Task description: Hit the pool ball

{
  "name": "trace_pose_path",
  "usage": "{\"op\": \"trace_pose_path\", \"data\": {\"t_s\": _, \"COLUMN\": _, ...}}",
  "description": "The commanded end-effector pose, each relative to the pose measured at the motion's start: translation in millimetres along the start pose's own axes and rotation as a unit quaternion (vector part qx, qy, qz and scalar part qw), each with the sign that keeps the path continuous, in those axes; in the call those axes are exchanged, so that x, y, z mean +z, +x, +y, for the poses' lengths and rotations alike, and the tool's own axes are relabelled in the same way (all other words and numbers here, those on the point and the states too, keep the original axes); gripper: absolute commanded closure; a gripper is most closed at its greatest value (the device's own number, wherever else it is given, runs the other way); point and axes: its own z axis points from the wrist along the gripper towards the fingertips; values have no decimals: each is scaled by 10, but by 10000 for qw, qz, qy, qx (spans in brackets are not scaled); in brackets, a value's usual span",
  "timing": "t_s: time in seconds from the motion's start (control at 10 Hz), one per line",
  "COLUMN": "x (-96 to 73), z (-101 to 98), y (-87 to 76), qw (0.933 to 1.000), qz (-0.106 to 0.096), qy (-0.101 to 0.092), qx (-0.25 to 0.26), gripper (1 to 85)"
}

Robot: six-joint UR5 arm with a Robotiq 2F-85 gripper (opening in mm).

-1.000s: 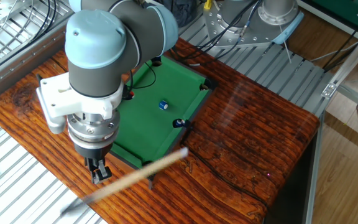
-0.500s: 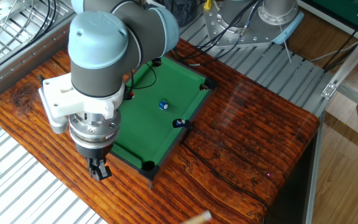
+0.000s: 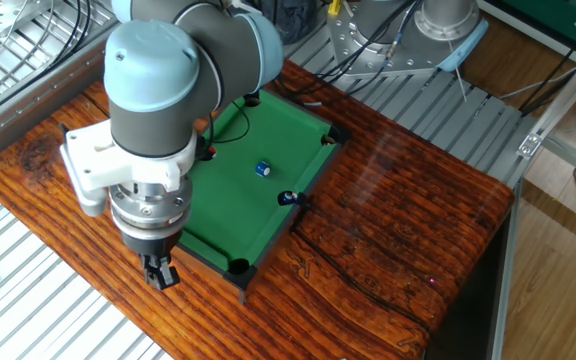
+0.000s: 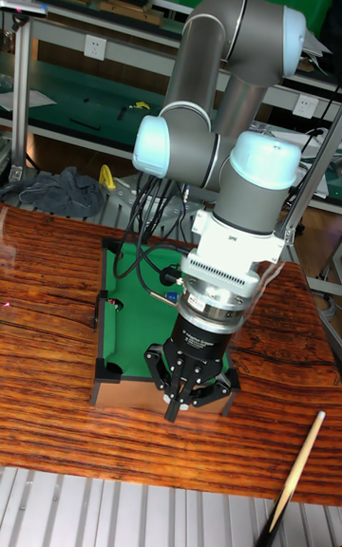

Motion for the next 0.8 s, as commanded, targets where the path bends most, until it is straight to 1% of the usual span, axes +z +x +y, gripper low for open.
{"op": "trace_pose_path", "data": {"t_s": 0.0, "x": 16, "z": 6, "y": 24, "qw": 9999, "qz": 85, "qy": -62, "qx": -16, "gripper": 843}}
{"op": "trace_pose_path", "data": {"t_s": 0.1, "x": 16, "z": -20, "y": 14, "qw": 9999, "qz": 110, "qy": -20, "qx": -54, "gripper": 843}}
{"op": "trace_pose_path", "data": {"t_s": 0.2, "x": 7, "z": -24, "y": -42, "qw": 9999, "qz": 76, "qy": -18, "qx": -105, "gripper": 843}}
{"op": "trace_pose_path", "data": {"t_s": 0.3, "x": -19, "z": 18, "y": -100, "qw": 9999, "qz": 47, "qy": -70, "qx": -133, "gripper": 843}}
{"op": "trace_pose_path", "data": {"t_s": 0.5, "x": -102, "z": 59, "y": -184, "qw": 9998, "qz": 122, "qy": -73, "qx": -171, "gripper": 843}}
{"op": "trace_pose_path", "data": {"t_s": 0.7, "x": -148, "z": 117, "y": -159, "qw": 9996, "qz": 204, "qy": -136, "qx": -170, "gripper": 843}}
